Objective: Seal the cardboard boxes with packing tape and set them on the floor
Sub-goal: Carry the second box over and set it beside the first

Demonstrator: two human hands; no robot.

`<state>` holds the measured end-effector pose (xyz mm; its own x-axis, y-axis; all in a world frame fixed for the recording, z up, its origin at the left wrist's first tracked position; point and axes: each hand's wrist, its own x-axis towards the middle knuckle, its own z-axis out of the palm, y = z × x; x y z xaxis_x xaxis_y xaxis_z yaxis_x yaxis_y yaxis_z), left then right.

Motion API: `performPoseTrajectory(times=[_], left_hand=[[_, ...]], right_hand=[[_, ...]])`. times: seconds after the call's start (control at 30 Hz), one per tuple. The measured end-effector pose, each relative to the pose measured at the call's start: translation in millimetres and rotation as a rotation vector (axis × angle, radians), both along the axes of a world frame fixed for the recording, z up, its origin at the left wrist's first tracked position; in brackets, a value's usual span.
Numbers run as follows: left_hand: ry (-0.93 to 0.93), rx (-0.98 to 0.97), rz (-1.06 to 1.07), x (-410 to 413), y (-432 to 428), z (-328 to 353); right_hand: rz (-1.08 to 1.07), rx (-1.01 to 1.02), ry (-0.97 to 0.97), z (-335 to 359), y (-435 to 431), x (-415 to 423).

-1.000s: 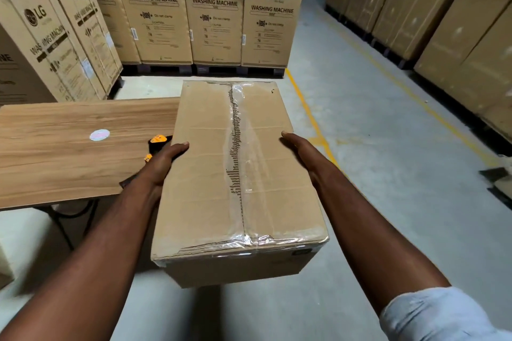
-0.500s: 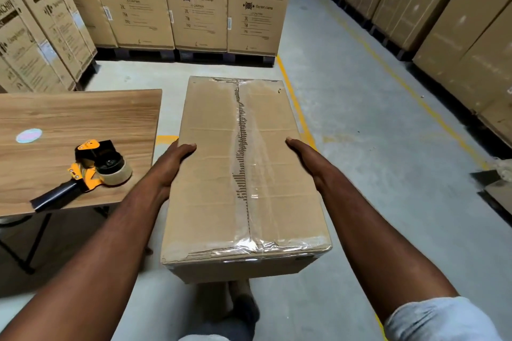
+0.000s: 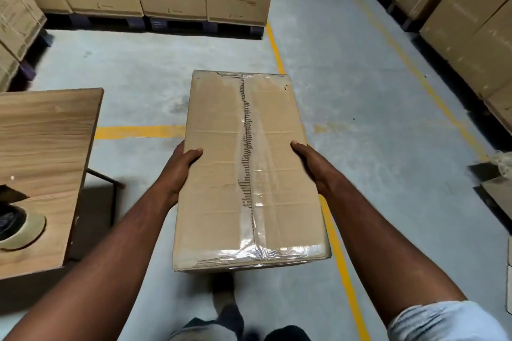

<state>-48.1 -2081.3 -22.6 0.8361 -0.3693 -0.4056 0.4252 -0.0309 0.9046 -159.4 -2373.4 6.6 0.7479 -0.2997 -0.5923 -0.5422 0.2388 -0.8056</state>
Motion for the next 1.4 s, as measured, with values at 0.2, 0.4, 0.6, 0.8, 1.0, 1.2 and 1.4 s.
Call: performPoseTrajectory(times=[0.2, 0.4, 0.6, 0.8, 1.0, 1.2, 1.4], left_hand=[[-0.037, 0.119, -0.086, 30, -67, -19], [-0.115, 0.361, -0.036, 45, -147, -42], [-0.098, 0.556, 0.064, 41, -227, -80], [-0.016, 0.589, 0.077, 44, -275, -133], [0.002, 0.605, 0.034, 54, -299, -178], [0.017, 0.576, 0.002, 63, -289, -251], [0.113, 0.557, -0.027, 73, -274, -349]], right_hand=[[-0.042, -0.006, 0.017, -23, -67, 25], [-0.036, -0.007, 0.034, -60, -145, 47], [0.016, -0.037, 0.018, -110, -231, 58], [0.026, -0.092, 0.033, -160, -280, 64], [0.019, -0.134, 0.12, -222, -294, 78], [0.016, -0.105, 0.156, -292, -284, 90], [0.002, -0.115, 0.199, -383, -278, 99]])
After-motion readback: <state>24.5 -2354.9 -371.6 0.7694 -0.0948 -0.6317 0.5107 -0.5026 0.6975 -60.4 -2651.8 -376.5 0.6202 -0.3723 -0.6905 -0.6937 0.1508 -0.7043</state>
